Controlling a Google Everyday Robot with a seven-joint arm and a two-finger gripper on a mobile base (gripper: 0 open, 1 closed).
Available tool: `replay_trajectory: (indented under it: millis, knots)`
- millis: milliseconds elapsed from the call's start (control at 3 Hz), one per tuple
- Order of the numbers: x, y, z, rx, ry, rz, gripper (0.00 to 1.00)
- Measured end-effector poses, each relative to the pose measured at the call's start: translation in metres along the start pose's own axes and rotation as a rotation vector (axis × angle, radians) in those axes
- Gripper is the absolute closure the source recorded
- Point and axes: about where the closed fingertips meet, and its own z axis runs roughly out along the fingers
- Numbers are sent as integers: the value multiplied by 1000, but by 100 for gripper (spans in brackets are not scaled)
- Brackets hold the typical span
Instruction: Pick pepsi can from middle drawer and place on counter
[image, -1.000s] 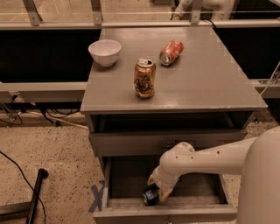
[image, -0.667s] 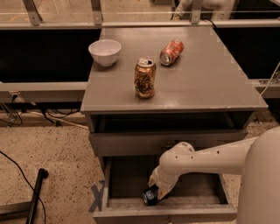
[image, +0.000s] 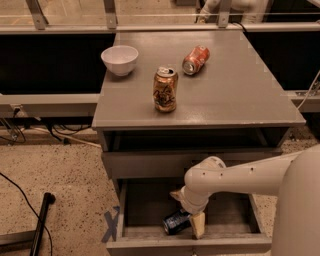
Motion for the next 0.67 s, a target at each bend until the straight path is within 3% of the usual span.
replay_trajectory:
  millis: [333, 667]
  knots:
    - [0, 2, 5, -23, 0, 29, 0]
    - [2, 1, 2, -31, 9, 53, 12]
